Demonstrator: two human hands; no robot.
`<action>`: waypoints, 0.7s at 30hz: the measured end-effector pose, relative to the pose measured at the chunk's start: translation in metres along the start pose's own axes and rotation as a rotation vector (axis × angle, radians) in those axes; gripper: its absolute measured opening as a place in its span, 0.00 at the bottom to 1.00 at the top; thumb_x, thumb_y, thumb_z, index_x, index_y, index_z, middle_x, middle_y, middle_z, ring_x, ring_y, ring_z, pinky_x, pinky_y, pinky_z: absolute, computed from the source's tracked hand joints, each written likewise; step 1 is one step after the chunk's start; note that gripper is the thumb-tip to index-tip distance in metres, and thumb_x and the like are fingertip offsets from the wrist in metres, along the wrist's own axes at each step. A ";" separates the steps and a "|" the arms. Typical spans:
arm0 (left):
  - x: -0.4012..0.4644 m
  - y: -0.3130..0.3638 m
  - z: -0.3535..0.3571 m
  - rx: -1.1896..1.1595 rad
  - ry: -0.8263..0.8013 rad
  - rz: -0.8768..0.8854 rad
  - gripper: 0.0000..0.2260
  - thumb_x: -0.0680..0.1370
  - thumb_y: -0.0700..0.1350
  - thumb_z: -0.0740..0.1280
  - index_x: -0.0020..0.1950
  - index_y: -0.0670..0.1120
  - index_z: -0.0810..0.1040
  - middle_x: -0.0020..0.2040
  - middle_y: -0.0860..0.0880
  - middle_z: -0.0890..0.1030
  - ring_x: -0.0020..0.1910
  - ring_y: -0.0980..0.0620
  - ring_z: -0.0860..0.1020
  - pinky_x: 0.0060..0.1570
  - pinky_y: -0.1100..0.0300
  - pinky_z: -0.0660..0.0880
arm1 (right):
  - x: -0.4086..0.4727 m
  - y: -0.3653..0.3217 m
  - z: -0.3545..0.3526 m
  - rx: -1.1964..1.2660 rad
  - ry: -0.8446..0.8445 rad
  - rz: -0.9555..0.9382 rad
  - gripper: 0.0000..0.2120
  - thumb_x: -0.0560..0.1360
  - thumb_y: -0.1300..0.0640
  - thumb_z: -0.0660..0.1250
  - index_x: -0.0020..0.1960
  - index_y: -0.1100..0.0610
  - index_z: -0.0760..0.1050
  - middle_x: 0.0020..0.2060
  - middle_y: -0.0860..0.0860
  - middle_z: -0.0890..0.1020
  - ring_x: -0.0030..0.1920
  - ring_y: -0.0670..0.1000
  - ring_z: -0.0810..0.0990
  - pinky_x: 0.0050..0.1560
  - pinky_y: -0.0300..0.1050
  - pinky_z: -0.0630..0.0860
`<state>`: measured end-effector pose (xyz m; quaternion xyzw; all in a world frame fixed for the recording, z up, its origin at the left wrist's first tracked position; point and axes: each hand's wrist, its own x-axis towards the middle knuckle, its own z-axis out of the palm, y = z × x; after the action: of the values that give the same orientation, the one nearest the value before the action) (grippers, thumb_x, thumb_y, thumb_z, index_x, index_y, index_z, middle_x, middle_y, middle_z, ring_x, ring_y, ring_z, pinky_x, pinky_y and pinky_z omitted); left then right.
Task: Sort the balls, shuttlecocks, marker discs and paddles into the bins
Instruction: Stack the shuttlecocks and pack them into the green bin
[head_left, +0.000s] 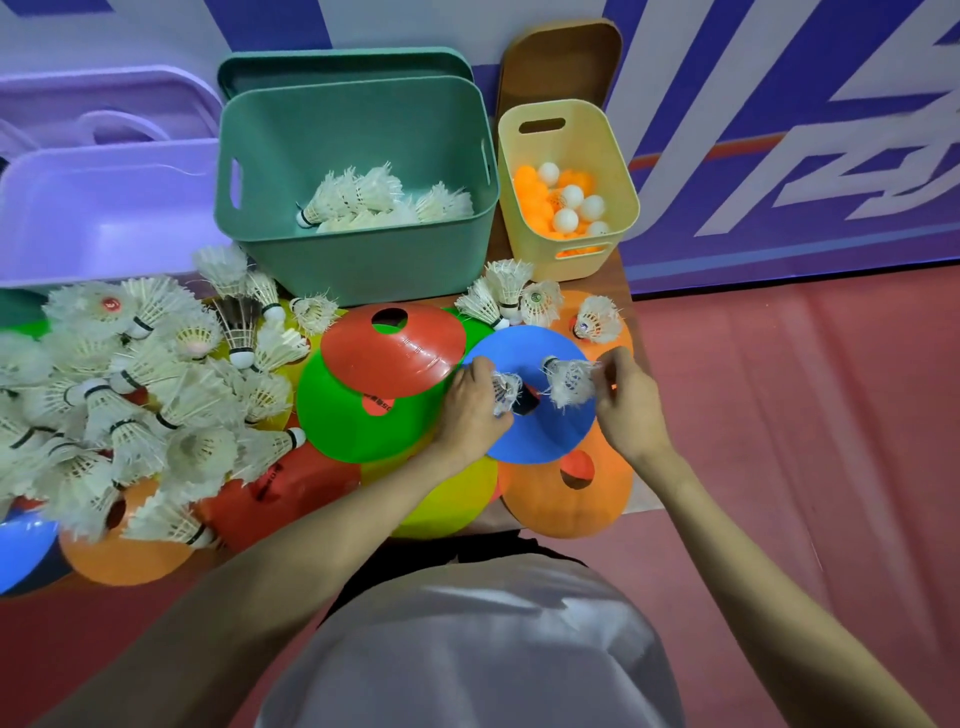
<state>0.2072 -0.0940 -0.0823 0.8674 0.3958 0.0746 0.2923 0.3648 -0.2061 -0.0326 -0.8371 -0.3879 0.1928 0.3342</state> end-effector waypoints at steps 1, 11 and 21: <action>-0.002 -0.002 -0.004 -0.041 0.034 -0.003 0.21 0.69 0.40 0.74 0.57 0.38 0.70 0.52 0.41 0.76 0.54 0.41 0.74 0.49 0.55 0.69 | -0.002 -0.002 0.000 0.049 0.016 -0.008 0.06 0.81 0.61 0.58 0.45 0.58 0.66 0.34 0.49 0.74 0.33 0.51 0.72 0.35 0.52 0.69; -0.021 -0.013 -0.040 -0.183 0.157 -0.009 0.23 0.66 0.40 0.75 0.59 0.42 0.77 0.52 0.45 0.75 0.54 0.47 0.72 0.50 0.64 0.63 | -0.004 -0.045 -0.014 0.486 -0.095 -0.066 0.10 0.79 0.68 0.60 0.43 0.56 0.69 0.32 0.55 0.75 0.29 0.47 0.76 0.34 0.38 0.76; -0.020 -0.003 -0.050 -0.109 0.169 0.093 0.23 0.65 0.40 0.75 0.59 0.40 0.78 0.48 0.45 0.72 0.51 0.46 0.72 0.53 0.65 0.64 | 0.008 -0.059 0.005 0.317 -0.279 -0.078 0.05 0.78 0.68 0.62 0.43 0.62 0.70 0.29 0.53 0.75 0.27 0.49 0.75 0.31 0.41 0.73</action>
<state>0.1740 -0.0849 -0.0412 0.8582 0.3737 0.1822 0.3010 0.3366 -0.1697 0.0051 -0.7236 -0.4275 0.3520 0.4120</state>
